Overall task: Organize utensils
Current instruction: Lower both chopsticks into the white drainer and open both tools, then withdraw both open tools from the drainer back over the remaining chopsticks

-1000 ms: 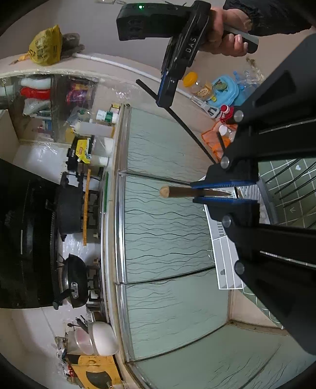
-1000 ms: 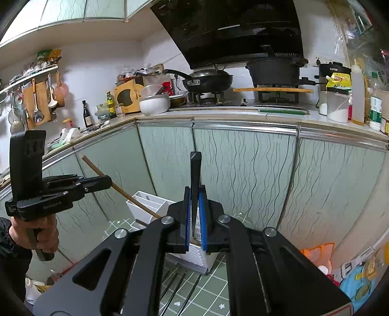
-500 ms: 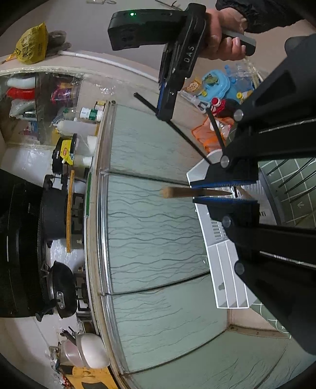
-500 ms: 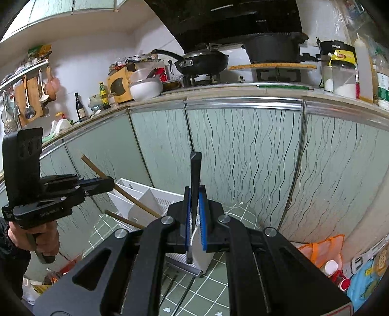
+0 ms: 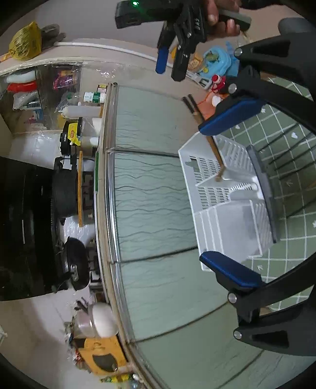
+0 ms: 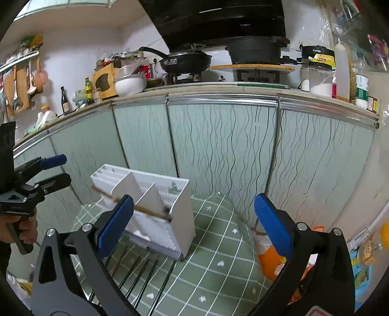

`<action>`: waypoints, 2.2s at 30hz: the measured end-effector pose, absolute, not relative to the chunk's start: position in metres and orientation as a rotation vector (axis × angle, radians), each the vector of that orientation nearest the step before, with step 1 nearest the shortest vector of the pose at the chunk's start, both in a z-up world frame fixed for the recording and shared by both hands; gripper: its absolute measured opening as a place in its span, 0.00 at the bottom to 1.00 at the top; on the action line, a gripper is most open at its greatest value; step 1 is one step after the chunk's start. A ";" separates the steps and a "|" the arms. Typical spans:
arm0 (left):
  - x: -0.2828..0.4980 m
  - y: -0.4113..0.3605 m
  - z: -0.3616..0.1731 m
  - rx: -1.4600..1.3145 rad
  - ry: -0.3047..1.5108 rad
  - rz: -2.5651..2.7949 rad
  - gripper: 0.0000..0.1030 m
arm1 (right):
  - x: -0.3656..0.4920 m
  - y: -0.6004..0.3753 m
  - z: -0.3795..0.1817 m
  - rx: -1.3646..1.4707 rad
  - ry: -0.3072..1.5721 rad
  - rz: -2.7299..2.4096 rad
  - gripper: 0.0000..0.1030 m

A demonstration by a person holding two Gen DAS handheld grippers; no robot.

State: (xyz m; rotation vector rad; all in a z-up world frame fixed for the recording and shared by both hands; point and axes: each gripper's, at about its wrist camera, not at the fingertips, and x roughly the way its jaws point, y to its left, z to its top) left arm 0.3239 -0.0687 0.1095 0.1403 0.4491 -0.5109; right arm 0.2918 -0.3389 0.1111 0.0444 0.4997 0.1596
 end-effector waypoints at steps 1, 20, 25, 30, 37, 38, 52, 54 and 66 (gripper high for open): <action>0.319 -0.067 0.109 0.147 0.447 -0.506 0.92 | 0.286 -0.337 0.111 0.038 0.501 0.159 0.92; 0.245 -0.027 0.088 0.077 0.401 -0.332 0.96 | 0.207 -0.301 0.068 -0.018 0.521 0.156 0.92; 0.233 -0.026 0.071 0.102 0.405 -0.324 0.96 | 0.198 -0.297 0.050 -0.017 0.537 0.130 0.92; 0.223 -0.025 0.053 0.104 0.415 -0.306 0.96 | 0.191 -0.292 0.031 -0.027 0.548 0.101 0.92; 0.217 -0.019 0.025 0.082 0.446 -0.276 0.96 | 0.184 -0.287 0.008 -0.009 0.549 0.069 0.92; 0.216 -0.017 0.021 0.074 0.450 -0.275 0.96 | 0.185 -0.287 0.005 -0.006 0.552 0.064 0.92; 0.199 -0.002 -0.026 0.104 0.467 -0.200 0.96 | 0.181 -0.284 -0.040 0.037 0.610 -0.004 0.92; 0.197 -0.003 -0.034 0.123 0.477 -0.193 0.96 | 0.178 -0.283 -0.045 0.038 0.619 -0.011 0.92; 0.189 -0.003 -0.077 0.096 0.551 -0.141 0.96 | 0.165 -0.267 -0.076 -0.008 0.688 -0.025 0.92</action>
